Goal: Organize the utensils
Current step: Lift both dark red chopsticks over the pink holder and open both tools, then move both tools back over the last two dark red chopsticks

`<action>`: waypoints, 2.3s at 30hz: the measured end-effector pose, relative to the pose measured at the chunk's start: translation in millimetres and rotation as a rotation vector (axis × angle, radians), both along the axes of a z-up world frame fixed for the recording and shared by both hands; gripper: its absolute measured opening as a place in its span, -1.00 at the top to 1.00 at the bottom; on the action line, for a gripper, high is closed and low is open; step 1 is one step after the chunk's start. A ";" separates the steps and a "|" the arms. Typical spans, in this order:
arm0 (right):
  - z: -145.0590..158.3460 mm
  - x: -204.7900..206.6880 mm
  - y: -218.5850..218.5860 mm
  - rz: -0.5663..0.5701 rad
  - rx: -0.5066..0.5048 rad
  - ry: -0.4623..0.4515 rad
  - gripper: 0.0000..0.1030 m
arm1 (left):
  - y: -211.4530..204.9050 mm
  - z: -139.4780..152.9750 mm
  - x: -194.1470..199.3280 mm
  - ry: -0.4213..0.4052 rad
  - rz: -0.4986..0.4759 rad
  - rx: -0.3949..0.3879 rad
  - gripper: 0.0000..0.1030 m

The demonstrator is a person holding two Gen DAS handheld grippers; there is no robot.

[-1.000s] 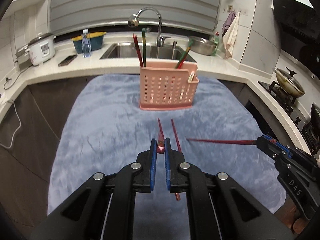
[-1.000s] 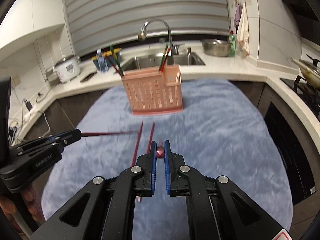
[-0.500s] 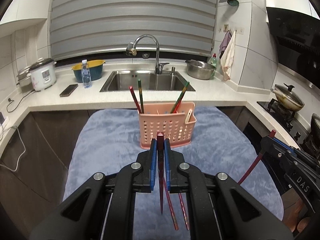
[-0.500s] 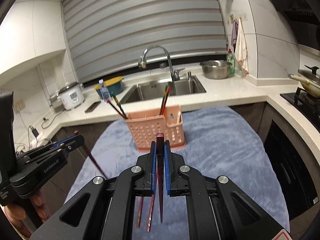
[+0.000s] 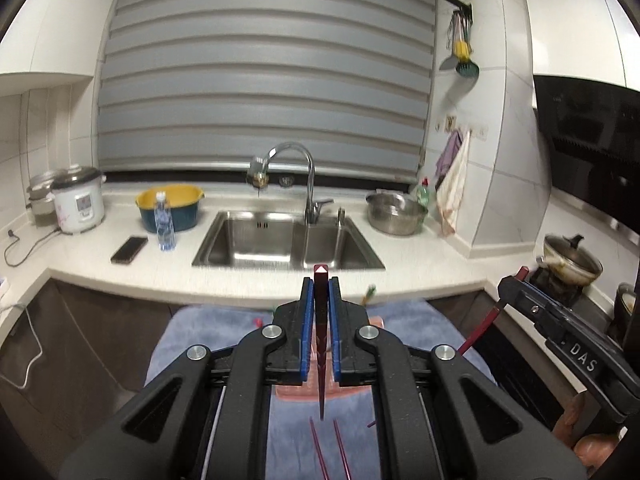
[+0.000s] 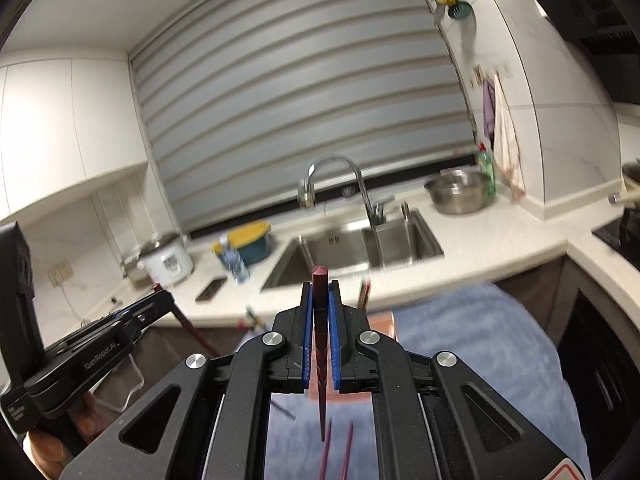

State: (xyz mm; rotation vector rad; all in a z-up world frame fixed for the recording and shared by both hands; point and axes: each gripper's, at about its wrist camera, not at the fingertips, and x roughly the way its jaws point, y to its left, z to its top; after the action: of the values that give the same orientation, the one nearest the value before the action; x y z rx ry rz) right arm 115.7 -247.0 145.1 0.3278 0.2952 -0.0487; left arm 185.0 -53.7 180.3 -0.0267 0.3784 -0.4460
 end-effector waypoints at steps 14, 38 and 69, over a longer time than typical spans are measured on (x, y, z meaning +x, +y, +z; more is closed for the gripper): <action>21.4 105.2 -26.9 -0.038 0.059 -0.050 0.87 | -14.7 19.7 85.1 -0.100 0.032 -0.074 0.86; -76.9 140.8 -30.6 -0.054 0.038 0.163 0.48 | -24.5 -75.5 121.8 0.067 0.094 0.028 0.39; -86.7 -16.9 24.4 -0.029 -0.099 0.183 0.22 | -11.8 -90.3 -15.6 0.104 0.075 0.126 0.07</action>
State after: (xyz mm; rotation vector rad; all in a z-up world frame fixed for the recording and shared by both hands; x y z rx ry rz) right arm 98.8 -222.6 58.4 0.2290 0.4680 -0.1222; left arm 169.4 -65.5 90.0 0.0587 0.5055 -0.3470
